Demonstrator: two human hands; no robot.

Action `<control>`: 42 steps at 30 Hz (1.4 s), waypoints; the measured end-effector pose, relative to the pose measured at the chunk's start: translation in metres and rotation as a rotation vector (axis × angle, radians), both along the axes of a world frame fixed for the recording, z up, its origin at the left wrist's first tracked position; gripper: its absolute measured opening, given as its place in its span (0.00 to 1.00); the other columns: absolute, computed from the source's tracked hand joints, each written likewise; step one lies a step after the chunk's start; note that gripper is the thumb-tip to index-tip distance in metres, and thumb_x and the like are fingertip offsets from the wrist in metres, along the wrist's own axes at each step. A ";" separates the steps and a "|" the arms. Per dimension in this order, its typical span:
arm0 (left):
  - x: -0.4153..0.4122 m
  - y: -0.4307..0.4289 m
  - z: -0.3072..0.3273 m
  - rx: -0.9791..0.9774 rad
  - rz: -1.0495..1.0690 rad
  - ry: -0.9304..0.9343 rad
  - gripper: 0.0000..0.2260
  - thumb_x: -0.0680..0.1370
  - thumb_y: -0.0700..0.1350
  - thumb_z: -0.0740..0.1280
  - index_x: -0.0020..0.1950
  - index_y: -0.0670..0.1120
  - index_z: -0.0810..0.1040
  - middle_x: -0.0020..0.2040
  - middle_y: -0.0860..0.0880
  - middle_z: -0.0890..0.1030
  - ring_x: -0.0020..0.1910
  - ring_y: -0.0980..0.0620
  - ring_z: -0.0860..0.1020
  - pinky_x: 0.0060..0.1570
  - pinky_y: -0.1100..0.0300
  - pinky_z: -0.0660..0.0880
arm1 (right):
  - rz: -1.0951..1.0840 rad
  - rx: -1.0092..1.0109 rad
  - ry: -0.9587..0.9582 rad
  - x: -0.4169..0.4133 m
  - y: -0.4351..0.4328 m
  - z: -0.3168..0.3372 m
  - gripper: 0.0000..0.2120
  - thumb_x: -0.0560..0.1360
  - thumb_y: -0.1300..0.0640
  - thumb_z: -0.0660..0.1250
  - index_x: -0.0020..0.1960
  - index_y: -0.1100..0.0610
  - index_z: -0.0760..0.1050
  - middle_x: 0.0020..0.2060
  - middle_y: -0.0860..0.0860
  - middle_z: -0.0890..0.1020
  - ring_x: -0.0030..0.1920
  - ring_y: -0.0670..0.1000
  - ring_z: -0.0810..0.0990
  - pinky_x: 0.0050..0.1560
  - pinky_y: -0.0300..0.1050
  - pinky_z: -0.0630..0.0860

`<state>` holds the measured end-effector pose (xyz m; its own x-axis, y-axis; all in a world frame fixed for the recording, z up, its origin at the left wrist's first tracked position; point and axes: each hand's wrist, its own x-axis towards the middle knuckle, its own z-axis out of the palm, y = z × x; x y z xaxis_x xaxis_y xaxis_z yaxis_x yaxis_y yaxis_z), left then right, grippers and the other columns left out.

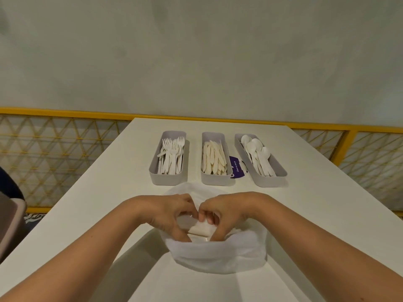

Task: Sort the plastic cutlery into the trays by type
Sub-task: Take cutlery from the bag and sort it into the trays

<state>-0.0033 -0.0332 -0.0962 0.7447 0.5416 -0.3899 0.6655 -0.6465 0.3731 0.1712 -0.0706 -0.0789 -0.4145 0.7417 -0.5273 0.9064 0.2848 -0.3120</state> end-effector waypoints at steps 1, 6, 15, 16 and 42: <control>0.000 -0.001 -0.002 0.016 -0.014 -0.005 0.28 0.70 0.57 0.71 0.68 0.57 0.67 0.58 0.62 0.62 0.61 0.59 0.64 0.67 0.60 0.65 | 0.009 0.001 -0.014 -0.001 -0.001 0.000 0.25 0.70 0.50 0.73 0.63 0.54 0.68 0.48 0.49 0.73 0.46 0.49 0.71 0.51 0.46 0.73; 0.003 -0.001 -0.009 0.098 -0.005 -0.093 0.26 0.71 0.55 0.71 0.67 0.56 0.68 0.57 0.59 0.64 0.60 0.58 0.65 0.64 0.63 0.66 | -0.011 0.041 -0.018 -0.002 -0.004 -0.003 0.23 0.70 0.53 0.72 0.61 0.55 0.69 0.47 0.49 0.72 0.45 0.50 0.70 0.42 0.41 0.68; 0.001 0.004 -0.017 0.093 0.062 -0.181 0.25 0.71 0.51 0.71 0.66 0.54 0.70 0.61 0.59 0.67 0.60 0.61 0.67 0.66 0.63 0.66 | -0.112 0.026 0.065 0.016 0.004 -0.014 0.11 0.70 0.55 0.71 0.40 0.49 0.67 0.38 0.44 0.69 0.38 0.46 0.67 0.41 0.41 0.66; 0.001 0.005 -0.017 0.080 0.075 -0.188 0.24 0.71 0.50 0.72 0.66 0.54 0.70 0.60 0.60 0.67 0.60 0.61 0.67 0.66 0.63 0.66 | -0.120 0.027 0.072 0.018 0.005 -0.015 0.11 0.70 0.55 0.70 0.41 0.49 0.67 0.38 0.45 0.69 0.39 0.47 0.67 0.42 0.41 0.66; 0.011 0.008 0.001 0.000 0.342 -0.335 0.21 0.71 0.50 0.73 0.62 0.48 0.75 0.57 0.52 0.76 0.56 0.56 0.74 0.53 0.70 0.69 | -0.476 0.097 0.741 0.048 0.000 -0.002 0.08 0.81 0.53 0.57 0.57 0.50 0.72 0.47 0.44 0.79 0.48 0.44 0.79 0.49 0.39 0.75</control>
<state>0.0079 -0.0247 -0.0954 0.6086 0.7774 -0.1587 0.6832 -0.4117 0.6030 0.2192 -0.0711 -0.0804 -0.2610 0.9499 -0.1718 0.5102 -0.0153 -0.8599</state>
